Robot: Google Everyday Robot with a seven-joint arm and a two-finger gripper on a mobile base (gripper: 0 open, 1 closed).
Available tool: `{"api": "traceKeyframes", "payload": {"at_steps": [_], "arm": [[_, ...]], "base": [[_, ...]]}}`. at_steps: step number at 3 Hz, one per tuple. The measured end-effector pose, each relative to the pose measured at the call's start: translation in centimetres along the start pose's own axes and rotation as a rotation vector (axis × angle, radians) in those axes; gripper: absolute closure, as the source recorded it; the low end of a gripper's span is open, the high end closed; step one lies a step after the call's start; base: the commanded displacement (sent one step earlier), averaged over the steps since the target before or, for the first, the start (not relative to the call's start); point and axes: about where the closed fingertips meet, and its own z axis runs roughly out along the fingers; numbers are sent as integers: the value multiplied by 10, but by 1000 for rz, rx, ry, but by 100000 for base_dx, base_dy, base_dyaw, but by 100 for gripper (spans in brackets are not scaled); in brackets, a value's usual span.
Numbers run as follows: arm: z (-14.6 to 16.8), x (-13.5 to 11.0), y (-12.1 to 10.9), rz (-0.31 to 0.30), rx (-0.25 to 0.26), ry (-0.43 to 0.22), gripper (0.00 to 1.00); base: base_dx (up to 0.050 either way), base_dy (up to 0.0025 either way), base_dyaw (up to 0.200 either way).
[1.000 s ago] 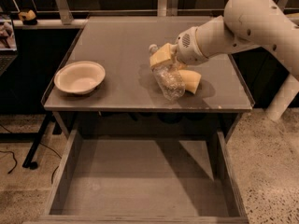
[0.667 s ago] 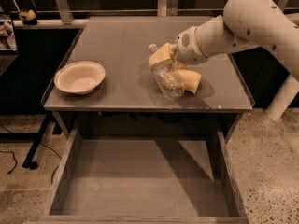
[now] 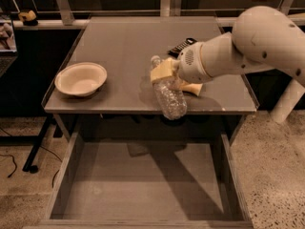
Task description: Place water bottle into top drawer
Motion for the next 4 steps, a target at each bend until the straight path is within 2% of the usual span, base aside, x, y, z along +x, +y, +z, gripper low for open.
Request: {"api": "traceKeyframes", "payload": {"at_steps": [2, 4], "arm": [[-13, 85, 14, 98, 0, -116, 100], [-3, 156, 32, 138, -26, -251, 100]], "base": [[0, 0, 0], [0, 0, 0]]}}
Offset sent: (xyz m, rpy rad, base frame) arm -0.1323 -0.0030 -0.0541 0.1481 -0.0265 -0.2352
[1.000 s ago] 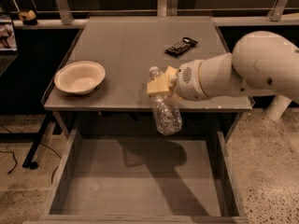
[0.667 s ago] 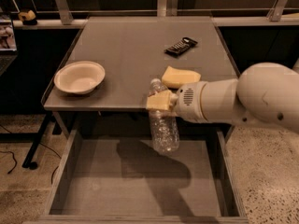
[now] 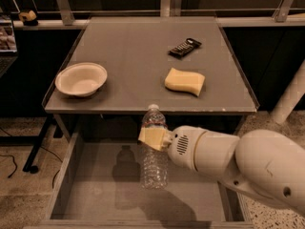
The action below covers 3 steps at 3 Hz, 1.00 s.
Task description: Place water bottle into top drawer
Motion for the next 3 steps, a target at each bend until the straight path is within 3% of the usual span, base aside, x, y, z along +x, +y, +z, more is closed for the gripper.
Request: {"api": "traceKeyframes", "payload": {"at_steps": [1, 2, 3], "arm": [[-8, 24, -6, 43, 8, -53, 100], [-11, 30, -28, 87, 26, -103, 100], [-4, 13, -67, 137, 0, -136, 100]], "base": [[0, 0, 0], [0, 0, 0], [0, 0, 0]]}}
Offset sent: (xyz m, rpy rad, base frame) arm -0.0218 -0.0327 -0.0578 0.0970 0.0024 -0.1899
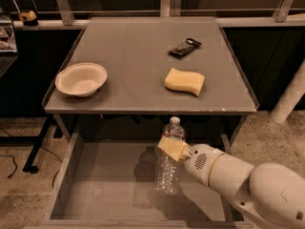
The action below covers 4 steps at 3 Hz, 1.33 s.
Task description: Place water bottle into top drawer
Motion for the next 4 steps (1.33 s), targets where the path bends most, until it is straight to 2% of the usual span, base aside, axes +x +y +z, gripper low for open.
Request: {"api": "traceKeyframes", "payload": {"at_steps": [1, 2, 3, 4], "arm": [[29, -18, -46, 72, -44, 28, 100], [55, -29, -79, 135, -89, 34, 100], [72, -34, -100, 181, -114, 40, 100], [85, -36, -112, 204, -118, 51, 100]], "base": [[0, 0, 0], [0, 0, 0], [0, 0, 0], [0, 0, 0]]}}
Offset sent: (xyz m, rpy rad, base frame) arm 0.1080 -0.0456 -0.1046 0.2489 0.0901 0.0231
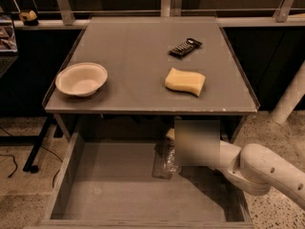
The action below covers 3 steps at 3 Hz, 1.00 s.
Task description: Place water bottle into top drawer
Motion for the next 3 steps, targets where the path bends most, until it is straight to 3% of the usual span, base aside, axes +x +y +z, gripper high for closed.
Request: {"api": "traceKeyframes", "payload": {"at_steps": [1, 3], "arm": [[6, -2, -5, 7, 13, 14, 81], [6, -2, -6, 7, 14, 14, 35]], "base": [[0, 0, 0], [0, 0, 0]]}}
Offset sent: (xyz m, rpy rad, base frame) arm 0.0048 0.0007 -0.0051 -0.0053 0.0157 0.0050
